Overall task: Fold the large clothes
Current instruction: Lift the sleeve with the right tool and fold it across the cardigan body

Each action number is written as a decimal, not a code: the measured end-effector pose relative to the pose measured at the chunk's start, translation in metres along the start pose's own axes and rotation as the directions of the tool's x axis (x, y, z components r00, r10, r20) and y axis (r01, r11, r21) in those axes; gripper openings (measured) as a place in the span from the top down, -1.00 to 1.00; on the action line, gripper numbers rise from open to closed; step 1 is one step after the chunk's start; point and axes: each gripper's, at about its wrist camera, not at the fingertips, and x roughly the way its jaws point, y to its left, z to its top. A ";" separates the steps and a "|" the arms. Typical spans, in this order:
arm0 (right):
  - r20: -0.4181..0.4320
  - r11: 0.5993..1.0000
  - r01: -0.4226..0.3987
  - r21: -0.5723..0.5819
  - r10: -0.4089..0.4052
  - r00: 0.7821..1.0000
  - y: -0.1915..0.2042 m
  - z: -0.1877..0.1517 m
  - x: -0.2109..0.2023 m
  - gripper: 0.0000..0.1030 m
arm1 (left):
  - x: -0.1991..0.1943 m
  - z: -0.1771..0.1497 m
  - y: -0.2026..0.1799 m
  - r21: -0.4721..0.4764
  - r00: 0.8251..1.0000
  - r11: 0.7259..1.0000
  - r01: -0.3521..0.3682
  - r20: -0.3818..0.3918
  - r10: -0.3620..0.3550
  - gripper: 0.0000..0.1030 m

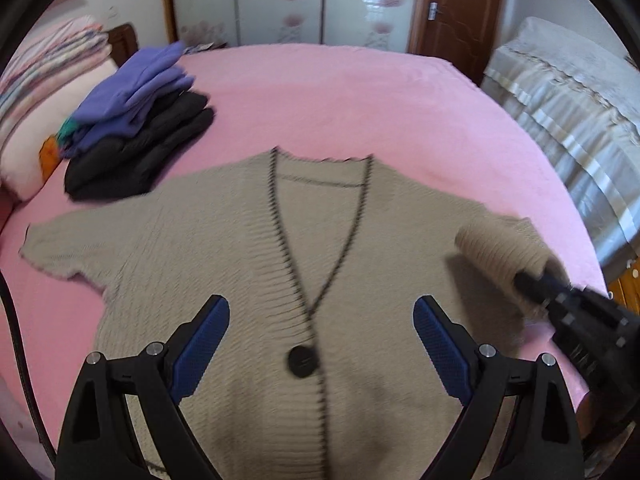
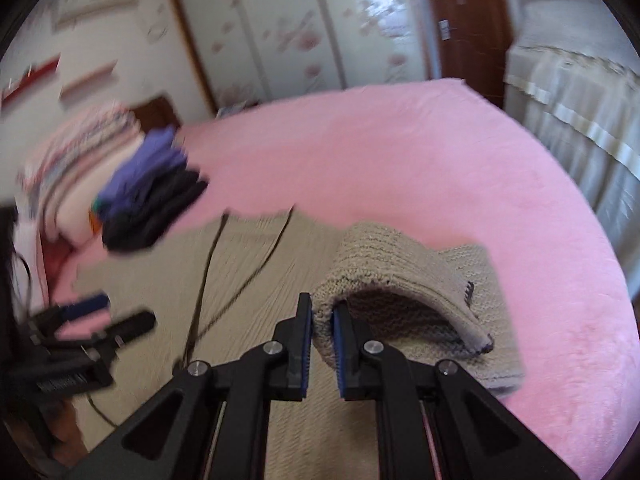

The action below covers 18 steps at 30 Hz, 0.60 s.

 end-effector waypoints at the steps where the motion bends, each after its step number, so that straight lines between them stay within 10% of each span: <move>1: -0.050 0.999 -0.002 -0.038 0.000 0.999 0.015 -0.009 0.014 0.74 | 0.003 -0.004 0.011 -0.018 1.000 1.000 -0.006 -0.012 0.005 -0.80; 7: -0.231 0.995 -0.061 -0.081 0.040 0.972 0.066 -0.056 0.057 0.02 | 0.021 -0.027 0.048 -0.101 0.997 0.995 0.011 -0.078 -0.019 -0.80; 18: -0.215 0.990 -0.136 -0.031 0.126 0.969 0.085 -0.092 0.029 -0.04 | 0.021 -0.045 0.019 -0.012 0.988 0.995 0.099 -0.114 -0.100 -0.80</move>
